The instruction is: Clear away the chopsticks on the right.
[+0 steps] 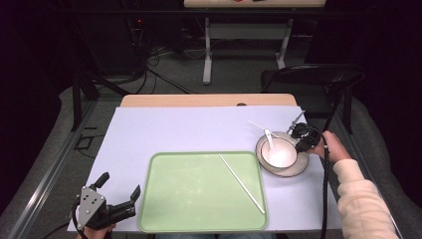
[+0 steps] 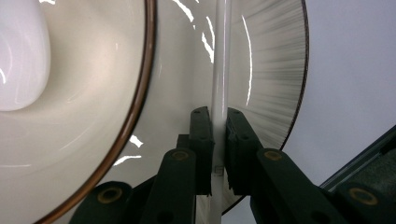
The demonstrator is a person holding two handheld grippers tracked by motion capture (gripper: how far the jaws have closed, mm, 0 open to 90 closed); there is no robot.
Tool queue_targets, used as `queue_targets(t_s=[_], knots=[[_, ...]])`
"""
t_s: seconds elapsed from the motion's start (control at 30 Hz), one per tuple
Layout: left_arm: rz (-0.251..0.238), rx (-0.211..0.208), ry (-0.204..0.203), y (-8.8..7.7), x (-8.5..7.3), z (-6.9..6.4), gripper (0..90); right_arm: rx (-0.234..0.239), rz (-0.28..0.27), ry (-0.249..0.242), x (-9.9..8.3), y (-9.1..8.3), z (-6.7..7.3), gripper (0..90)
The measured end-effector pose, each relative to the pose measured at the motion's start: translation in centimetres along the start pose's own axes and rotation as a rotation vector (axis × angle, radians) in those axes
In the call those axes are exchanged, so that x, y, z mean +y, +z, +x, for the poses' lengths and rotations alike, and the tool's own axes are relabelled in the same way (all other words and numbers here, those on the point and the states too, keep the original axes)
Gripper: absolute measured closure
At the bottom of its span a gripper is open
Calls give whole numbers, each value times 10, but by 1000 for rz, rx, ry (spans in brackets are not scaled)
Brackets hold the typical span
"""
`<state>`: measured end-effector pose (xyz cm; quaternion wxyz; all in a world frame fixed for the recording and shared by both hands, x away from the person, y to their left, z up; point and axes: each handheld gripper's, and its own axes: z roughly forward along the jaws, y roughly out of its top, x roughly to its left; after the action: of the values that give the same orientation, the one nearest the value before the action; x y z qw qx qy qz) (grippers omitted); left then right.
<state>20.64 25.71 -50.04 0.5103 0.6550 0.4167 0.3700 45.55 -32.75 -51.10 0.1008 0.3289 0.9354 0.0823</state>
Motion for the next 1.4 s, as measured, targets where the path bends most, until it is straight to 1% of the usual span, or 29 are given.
queue_targets(t_s=[0.03,0.07,0.1,0.17,0.23,0.27,0.3,0.37,0.4,0.43,0.47,0.53,0.57,0.6,0.63,0.73,0.77,0.83,0.93,0.97,1.0,1.1,1.23,1.3,1.4], knots=[[0,0,0,0,0,0,0,6,-18,20,-2,0,0,833],[0,0,0,0,0,0,0,6,-18,20,-2,0,0,833],[1,-1,0,0,0,0,0,-6,-14,43,-3,-1,1,834],[0,-1,2,0,0,0,0,-17,-16,40,-3,-4,1,834],[0,0,2,0,0,0,0,-35,-25,57,-3,-9,3,834],[1,0,2,0,0,0,0,-35,-25,57,-3,-9,3,834],[3,-1,3,0,0,0,0,-57,-40,68,-3,-17,3,834],[3,-3,4,0,0,0,0,-64,-49,103,-4,-25,6,834],[3,-2,4,0,0,0,0,-73,-60,99,-4,-29,5,835],[3,-2,4,0,0,0,0,-80,-63,108,-4,-33,6,834],[3,-2,4,0,0,0,0,-90,-64,128,-4,-37,9,834],[2,-2,4,0,0,0,0,-104,-74,127,-3,-45,10,835],[2,-2,4,0,0,0,0,-104,-74,127,-3,-45,10,835],[2,-2,4,0,0,0,0,-114,-79,141,-3,-49,12,835],[1,-1,3,0,0,0,0,-123,-85,139,-3,-54,14,835],[3,-2,3,1,0,0,0,-145,-99,165,-2,-65,19,835],[3,-1,3,1,0,0,0,-158,-103,184,-1,-70,22,835],[2,0,1,1,0,0,0,-162,-112,194,0,-76,25,835],[3,-1,2,1,0,0,0,-172,-130,198,2,-89,31,835],[3,-1,2,1,0,0,0,-172,-130,198,2,-89,31,835],[3,0,2,1,0,0,0,-177,-144,209,3,-98,36,835],[3,0,2,1,0,-1,0,-182,-156,216,4,-110,44,835],[2,-1,2,1,0,-1,0,-189,-167,222,6,-121,55,835],[2,-1,1,1,0,-1,0,-177,-177,206,8,-124,62,835],[2,-1,1,1,0,-1,0,-166,-191,198,9,-126,71,835]])
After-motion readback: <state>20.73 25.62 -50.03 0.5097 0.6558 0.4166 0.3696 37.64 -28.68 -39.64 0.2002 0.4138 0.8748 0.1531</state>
